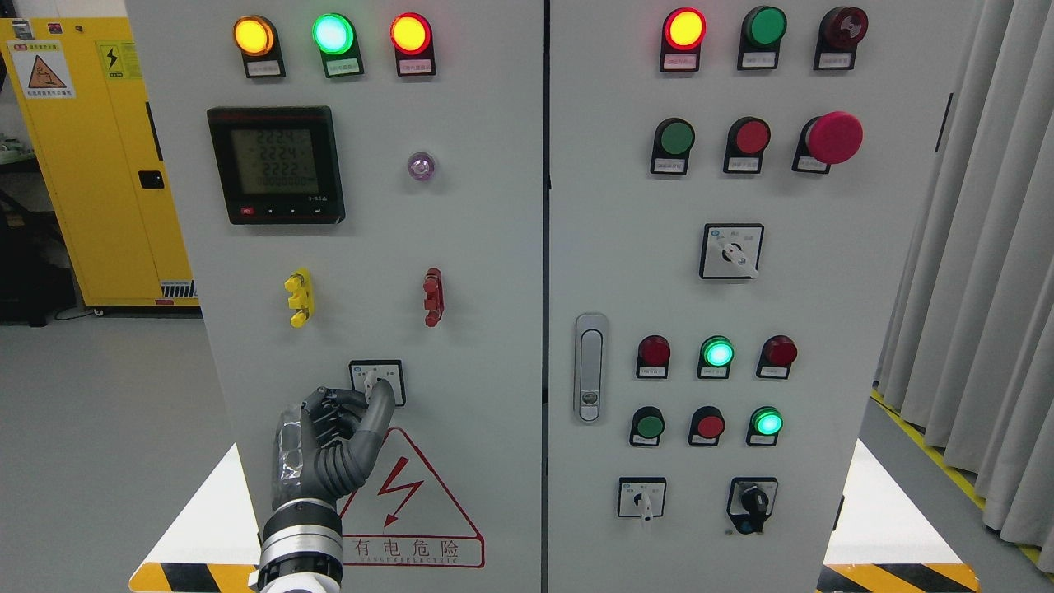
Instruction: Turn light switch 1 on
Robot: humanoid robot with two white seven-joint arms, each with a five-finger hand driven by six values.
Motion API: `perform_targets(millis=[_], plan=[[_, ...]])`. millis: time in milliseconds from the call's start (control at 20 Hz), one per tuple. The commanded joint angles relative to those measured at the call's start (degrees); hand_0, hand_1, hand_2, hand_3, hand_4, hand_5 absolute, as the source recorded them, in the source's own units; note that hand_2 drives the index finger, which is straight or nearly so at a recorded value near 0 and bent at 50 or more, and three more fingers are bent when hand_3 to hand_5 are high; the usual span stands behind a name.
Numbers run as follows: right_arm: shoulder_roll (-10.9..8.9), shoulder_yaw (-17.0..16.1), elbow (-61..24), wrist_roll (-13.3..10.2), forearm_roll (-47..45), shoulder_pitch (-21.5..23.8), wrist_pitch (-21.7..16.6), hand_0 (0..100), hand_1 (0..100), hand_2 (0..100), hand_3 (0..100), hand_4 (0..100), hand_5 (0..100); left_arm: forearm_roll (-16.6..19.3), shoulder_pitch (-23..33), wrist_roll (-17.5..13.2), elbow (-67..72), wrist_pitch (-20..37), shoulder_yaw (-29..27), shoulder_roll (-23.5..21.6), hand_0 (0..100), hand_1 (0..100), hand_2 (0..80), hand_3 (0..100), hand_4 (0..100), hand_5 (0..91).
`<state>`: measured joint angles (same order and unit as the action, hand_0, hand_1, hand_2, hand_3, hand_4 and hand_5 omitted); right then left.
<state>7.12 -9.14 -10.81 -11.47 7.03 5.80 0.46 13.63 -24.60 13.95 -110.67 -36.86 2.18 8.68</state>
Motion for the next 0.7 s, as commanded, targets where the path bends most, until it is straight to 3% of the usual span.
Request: perform_targets(millis=[0,650], plan=[[0.00,0.0,0.0,0.0,0.0,0.0,0.0,0,50,4,0,0,0,0.0,0.0,-0.1,0.0,0.1,0.0,0.0,42,58,56.6,91,89,87.8],[0.00,0.0,0.0,0.0,0.0,0.0,0.0,0,50,4,0,0,0,-0.3,-0.2,-0.1,0.1,0.2,0.0,0.0,50,56,56.0,91,89,87.5]])
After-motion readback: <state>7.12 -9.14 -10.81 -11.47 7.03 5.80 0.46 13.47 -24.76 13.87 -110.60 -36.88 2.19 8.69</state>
